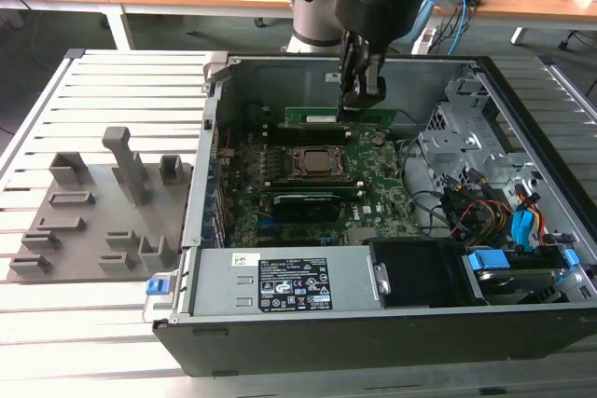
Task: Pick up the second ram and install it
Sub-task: 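Insert the second ram into the second slot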
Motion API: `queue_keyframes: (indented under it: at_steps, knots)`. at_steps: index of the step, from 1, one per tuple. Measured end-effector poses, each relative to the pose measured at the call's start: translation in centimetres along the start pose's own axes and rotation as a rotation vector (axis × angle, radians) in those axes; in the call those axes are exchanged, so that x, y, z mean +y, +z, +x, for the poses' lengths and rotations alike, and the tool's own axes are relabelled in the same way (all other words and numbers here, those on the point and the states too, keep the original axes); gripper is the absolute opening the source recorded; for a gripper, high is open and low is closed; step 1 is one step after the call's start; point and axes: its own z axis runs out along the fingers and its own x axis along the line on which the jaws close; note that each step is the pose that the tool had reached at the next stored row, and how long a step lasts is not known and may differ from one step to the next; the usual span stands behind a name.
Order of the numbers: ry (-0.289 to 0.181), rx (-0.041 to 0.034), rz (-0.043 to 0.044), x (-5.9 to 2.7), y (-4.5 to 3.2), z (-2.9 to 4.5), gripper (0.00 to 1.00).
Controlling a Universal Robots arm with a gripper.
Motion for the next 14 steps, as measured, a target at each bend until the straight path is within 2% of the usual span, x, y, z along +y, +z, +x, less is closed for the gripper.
queue_keyframes:
  at_steps: [2,5,7,9,14]
  knots:
    - [0.000,0.0000,-0.0002,-0.03,0.37,-0.01,0.14]
    - [0.000,0.0000,-0.0002,-0.09,1.55,0.03,0.14]
    - [0.000,0.0000,-0.0002,-0.11,2.03,0.06,0.14]
    - [0.000,0.0000,-0.0002,-0.12,2.23,0.07,0.14]
    - [0.000,0.0000,-0.0002,-0.18,3.35,0.13,0.14]
